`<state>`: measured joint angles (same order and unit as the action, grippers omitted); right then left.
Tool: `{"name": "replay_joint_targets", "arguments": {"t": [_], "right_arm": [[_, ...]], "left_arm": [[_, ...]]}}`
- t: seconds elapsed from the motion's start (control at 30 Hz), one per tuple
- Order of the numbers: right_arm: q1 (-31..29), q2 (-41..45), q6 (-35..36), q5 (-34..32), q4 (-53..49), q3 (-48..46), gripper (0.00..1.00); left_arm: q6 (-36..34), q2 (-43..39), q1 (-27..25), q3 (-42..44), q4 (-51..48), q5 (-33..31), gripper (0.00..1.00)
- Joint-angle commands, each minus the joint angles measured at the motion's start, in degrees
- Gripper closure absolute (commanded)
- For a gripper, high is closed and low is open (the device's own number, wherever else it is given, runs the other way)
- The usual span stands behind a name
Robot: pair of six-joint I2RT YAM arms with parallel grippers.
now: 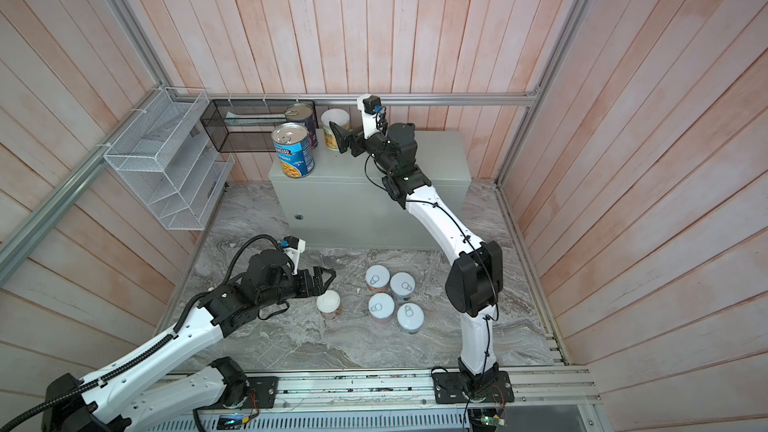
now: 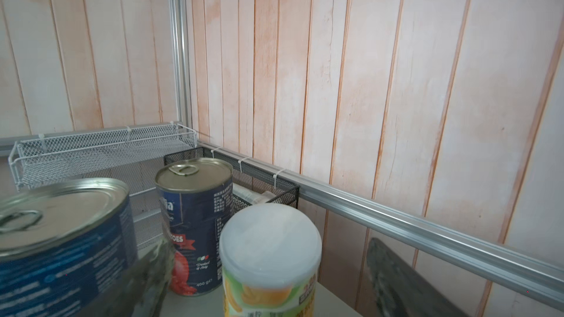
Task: Place and organize the canned foods onto the counter
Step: 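Open the right gripper and withdraw it down toward the floor cans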
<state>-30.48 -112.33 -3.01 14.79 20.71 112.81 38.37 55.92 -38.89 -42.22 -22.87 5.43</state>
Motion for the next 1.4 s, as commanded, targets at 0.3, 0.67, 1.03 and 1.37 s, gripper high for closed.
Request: {"name": "replay_joint_targets", "arguments": {"t": [0.3, 0.67, 1.03, 1.37], "right_arm": [[0.3, 20.9, -4.5, -3.0, 9.8, -24.2, 0.02], [0.3, 43.3, -11.2, -8.3, 9.0, -50.6, 0.02], [-0.5, 54.1, -15.2, -7.9, 0.4, -64.6, 0.02], [-2.7, 56.2, -15.7, -9.2, -4.2, -73.0, 0.03]], "left_arm": [[-1.3, -0.7, 0.2, -1.3, -3.4, -2.9, 0.0], [1.3, 0.7, -4.4, 2.3, -2.1, -5.7, 0.0], [1.1, 7.4, -9.1, 0.5, -5.6, -10.6, 0.0], [-0.3, 10.3, -9.8, -0.2, -7.3, -11.8, 0.03]]}}
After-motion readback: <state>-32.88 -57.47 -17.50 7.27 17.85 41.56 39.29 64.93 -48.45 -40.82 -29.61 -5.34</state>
